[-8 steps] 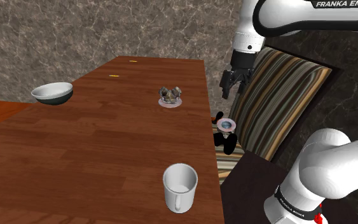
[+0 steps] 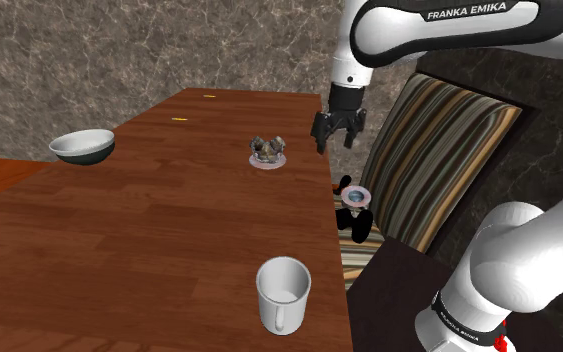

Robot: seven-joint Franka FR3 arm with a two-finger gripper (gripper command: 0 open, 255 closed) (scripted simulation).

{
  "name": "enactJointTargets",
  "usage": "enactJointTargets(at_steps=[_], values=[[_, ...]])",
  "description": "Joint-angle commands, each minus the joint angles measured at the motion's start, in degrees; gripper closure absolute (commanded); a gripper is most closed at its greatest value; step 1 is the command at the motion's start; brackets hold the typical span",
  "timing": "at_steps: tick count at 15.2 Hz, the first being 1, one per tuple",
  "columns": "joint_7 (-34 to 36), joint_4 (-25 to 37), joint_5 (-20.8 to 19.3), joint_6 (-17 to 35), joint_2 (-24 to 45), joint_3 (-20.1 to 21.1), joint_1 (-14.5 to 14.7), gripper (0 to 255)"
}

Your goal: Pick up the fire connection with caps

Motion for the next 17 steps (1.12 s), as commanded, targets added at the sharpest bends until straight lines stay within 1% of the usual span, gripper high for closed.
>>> enactJointTargets(at_steps=[1, 5, 9, 13, 17], values=[[1.89, 2.58, 0.31, 2.03, 4.33, 0.75, -0.09, 0], [5.61, 8.55, 0.47, 5.24, 13.02, 2.04, -0.27, 0], [9.29, 15.73, 0.11, 7.31, 21.79, 2.97, -0.41, 0], [12.87, 24.22, -0.61, 8.18, 30.71, 3.44, -0.35, 0], [16.24, 34.26, -1.49, 7.77, 39.93, 3.51, -0.11, 0]])
